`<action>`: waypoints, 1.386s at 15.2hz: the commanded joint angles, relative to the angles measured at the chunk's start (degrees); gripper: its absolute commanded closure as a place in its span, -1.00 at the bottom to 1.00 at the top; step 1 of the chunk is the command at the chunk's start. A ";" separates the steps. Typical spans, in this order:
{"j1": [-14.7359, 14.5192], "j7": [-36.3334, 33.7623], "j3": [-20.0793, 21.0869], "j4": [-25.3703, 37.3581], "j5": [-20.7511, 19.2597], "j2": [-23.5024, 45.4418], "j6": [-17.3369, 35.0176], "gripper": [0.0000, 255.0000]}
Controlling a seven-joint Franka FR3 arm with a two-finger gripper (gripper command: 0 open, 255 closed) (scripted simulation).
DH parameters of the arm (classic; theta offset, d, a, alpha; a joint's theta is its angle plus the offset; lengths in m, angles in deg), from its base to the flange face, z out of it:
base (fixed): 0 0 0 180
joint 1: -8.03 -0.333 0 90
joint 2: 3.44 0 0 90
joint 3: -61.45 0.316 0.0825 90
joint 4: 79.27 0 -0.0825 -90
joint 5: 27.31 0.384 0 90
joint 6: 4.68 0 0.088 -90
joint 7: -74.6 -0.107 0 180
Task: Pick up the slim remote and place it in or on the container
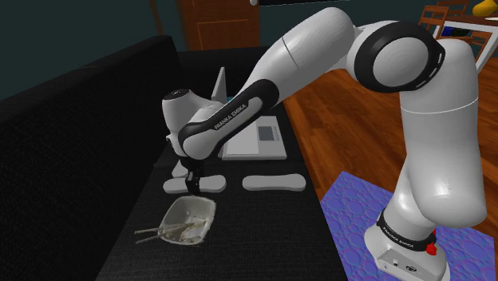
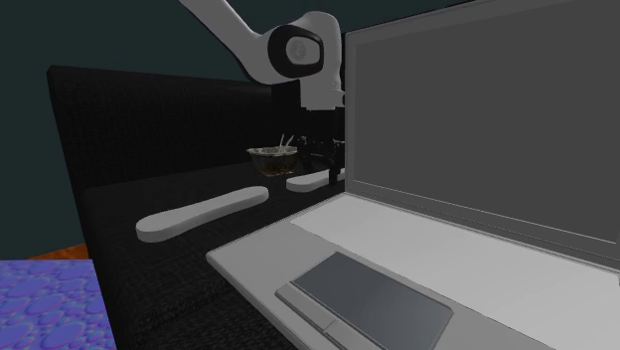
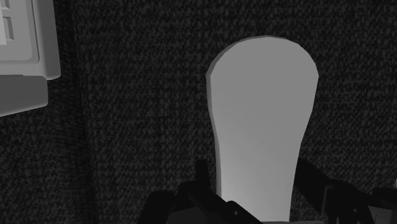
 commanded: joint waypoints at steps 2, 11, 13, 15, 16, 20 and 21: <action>0.01 0.00 -0.02 -0.01 0.00 0.01 0.00 1.00; 0.14 0.24 0.19 0.75 0.40 -1.13 -1.86 1.00; 0.23 0.39 0.31 1.32 0.67 -1.86 -3.13 1.00; 0.30 0.53 0.42 1.94 0.92 -2.55 -4.42 1.00; 0.33 0.60 0.47 2.27 1.04 -2.88 -5.07 1.00; 0.44 0.86 0.65 3.72 1.48 -4.11 -7.71 1.00; 0.46 0.92 0.69 4.12 1.58 -4.39 -8.38 1.00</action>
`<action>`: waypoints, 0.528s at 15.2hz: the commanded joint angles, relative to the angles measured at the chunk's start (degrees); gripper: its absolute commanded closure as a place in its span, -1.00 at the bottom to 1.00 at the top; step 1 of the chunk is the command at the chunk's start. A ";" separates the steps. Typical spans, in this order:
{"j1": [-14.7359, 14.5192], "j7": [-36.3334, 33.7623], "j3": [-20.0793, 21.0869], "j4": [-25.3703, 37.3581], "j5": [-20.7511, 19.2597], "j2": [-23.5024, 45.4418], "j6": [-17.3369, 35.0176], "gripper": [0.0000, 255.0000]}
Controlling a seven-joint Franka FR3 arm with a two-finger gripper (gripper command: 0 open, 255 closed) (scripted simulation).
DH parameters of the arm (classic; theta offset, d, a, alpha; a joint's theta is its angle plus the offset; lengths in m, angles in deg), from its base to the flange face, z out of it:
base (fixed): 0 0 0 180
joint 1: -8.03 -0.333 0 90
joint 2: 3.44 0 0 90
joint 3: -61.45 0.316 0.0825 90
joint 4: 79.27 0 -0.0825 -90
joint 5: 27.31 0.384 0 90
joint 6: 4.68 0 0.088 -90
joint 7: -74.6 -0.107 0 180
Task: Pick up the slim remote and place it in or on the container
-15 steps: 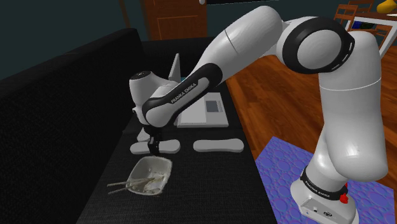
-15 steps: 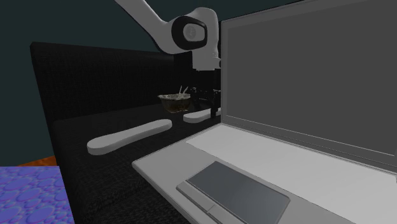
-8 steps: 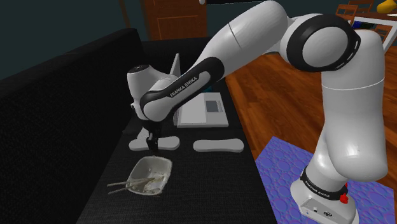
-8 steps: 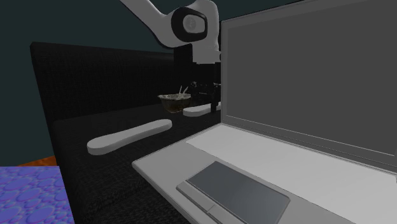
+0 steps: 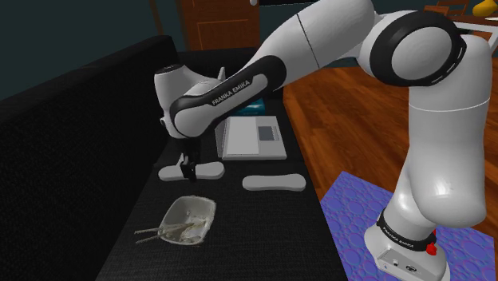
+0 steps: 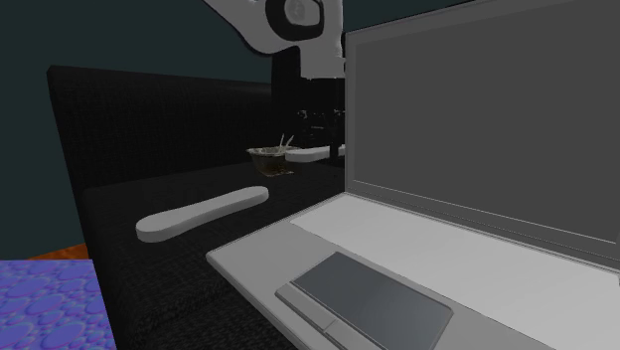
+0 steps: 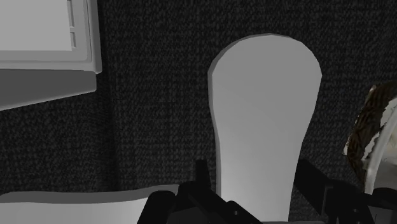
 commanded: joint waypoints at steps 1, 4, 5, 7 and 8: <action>-0.07 -0.04 0.12 0.90 0.17 -0.50 -1.38 1.00; -0.02 0.12 0.23 2.23 0.45 -1.25 -3.42 1.00; -0.01 0.16 0.26 2.69 0.53 -1.47 -4.11 1.00; 0.01 0.25 0.32 3.68 0.68 -1.90 -5.49 1.00; 0.02 0.29 0.34 4.19 0.76 -2.09 -6.19 1.00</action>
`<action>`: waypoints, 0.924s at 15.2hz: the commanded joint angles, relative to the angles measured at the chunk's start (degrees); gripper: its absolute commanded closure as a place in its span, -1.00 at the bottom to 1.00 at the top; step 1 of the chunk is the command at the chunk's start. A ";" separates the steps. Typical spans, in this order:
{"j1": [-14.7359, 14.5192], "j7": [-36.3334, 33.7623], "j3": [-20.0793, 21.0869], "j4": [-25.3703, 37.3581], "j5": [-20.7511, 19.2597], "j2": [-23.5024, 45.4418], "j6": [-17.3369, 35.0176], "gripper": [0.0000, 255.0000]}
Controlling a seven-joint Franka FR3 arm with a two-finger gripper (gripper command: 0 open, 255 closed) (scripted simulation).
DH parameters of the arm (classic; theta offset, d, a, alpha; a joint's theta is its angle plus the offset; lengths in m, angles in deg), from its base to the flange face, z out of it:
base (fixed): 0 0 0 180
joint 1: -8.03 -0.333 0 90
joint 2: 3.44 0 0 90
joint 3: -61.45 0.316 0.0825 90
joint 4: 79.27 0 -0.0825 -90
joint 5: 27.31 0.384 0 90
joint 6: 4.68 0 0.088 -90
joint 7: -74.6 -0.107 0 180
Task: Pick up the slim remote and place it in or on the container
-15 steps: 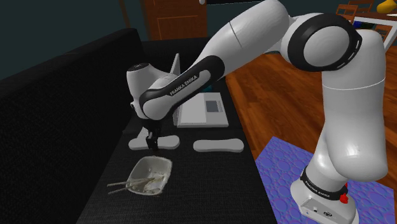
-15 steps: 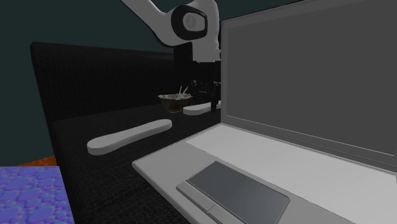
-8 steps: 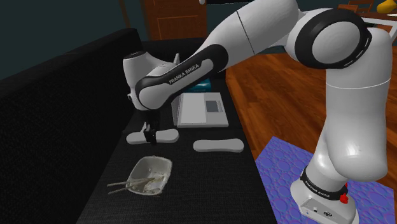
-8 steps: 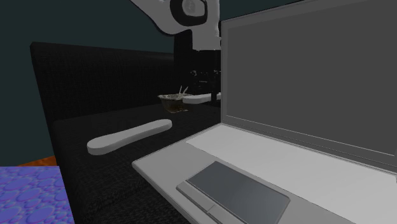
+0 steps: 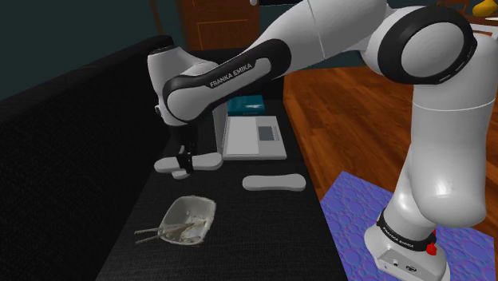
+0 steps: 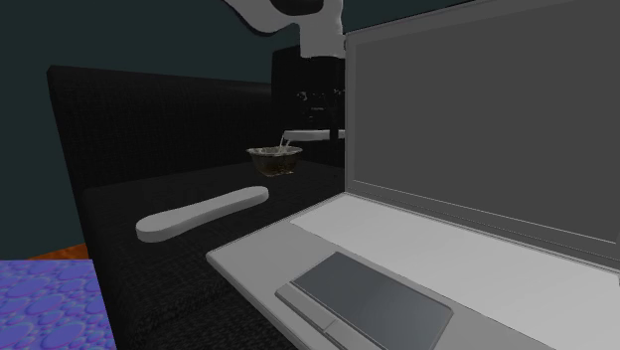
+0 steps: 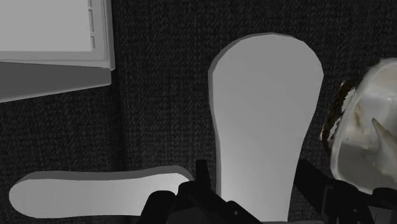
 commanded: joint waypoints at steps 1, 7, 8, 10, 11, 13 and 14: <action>0.01 0.09 0.06 1.17 0.15 -0.40 -1.54 1.00; -0.01 0.27 0.19 4.67 0.47 -1.24 -5.85 1.00; -0.02 0.29 0.21 5.31 0.51 -1.34 -6.58 1.00; -0.05 0.33 0.24 6.64 0.57 -1.49 -8.06 1.00; -0.06 0.34 0.26 7.33 0.59 -1.55 -8.81 1.00; -0.68 -0.72 0.69 6.66 0.71 -2.43 -9.00 1.00; -1.30 -1.81 1.12 5.60 0.80 -3.22 -8.71 1.00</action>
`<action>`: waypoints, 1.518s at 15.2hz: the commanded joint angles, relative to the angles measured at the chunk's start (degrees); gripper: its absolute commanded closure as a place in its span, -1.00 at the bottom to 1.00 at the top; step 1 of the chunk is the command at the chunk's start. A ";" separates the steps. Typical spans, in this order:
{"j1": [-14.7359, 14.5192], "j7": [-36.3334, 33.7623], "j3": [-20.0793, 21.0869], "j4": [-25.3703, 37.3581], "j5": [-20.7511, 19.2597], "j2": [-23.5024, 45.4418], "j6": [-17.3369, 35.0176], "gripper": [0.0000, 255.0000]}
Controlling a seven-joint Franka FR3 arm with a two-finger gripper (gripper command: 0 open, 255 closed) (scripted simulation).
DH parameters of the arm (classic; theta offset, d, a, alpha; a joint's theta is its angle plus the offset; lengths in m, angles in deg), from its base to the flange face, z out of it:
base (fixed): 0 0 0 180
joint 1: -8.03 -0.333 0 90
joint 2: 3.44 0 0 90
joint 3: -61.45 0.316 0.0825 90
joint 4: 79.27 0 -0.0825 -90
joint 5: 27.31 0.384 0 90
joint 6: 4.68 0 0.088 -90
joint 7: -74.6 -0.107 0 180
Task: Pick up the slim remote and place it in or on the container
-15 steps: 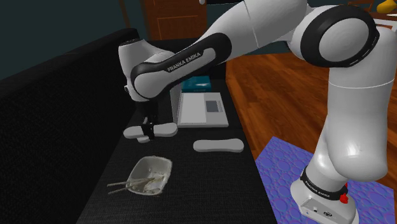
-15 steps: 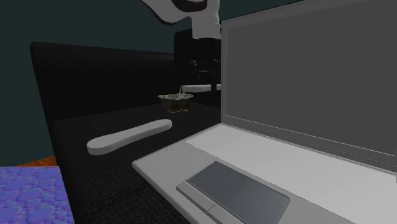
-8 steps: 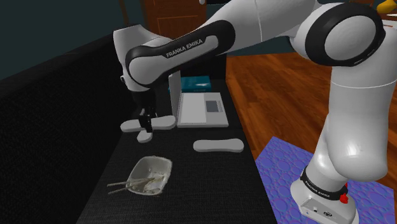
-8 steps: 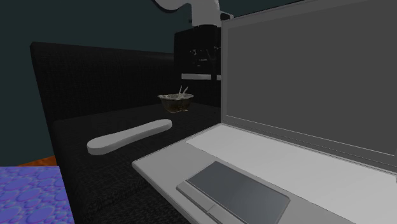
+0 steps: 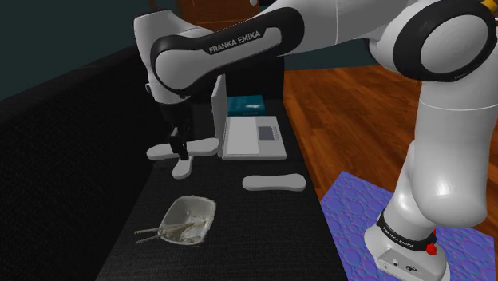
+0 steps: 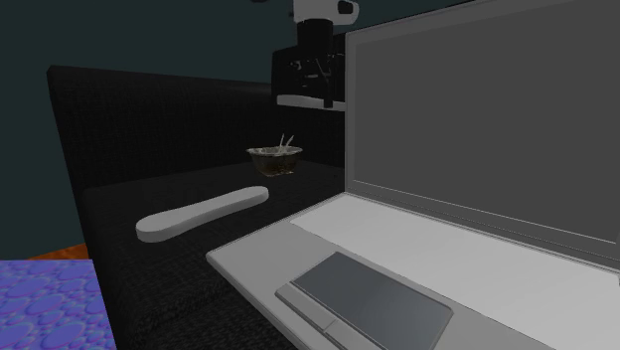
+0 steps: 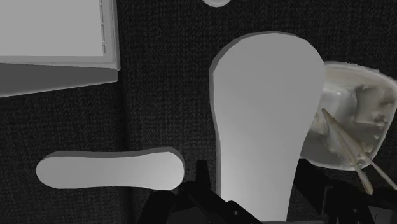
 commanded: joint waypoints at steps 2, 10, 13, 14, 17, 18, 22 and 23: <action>-1.92 -3.27 1.27 -2.08 0.06 -1.52 0.59 1.00; -7.35 -12.76 5.18 -6.51 0.27 -5.04 1.57 1.00; -8.71 -15.17 6.13 -7.55 0.13 -5.27 2.35 1.00; -8.71 -15.20 6.12 -8.20 0.07 -5.18 3.09 1.00; -8.71 -15.32 6.08 -10.08 -0.11 -4.82 5.30 1.00; -8.71 -15.37 6.06 -10.68 -0.19 -4.67 6.03 1.00; -8.75 -15.60 5.98 -12.92 -0.56 -3.96 8.92 1.00; -8.77 -15.67 5.96 -13.45 -0.66 -3.76 9.63 1.00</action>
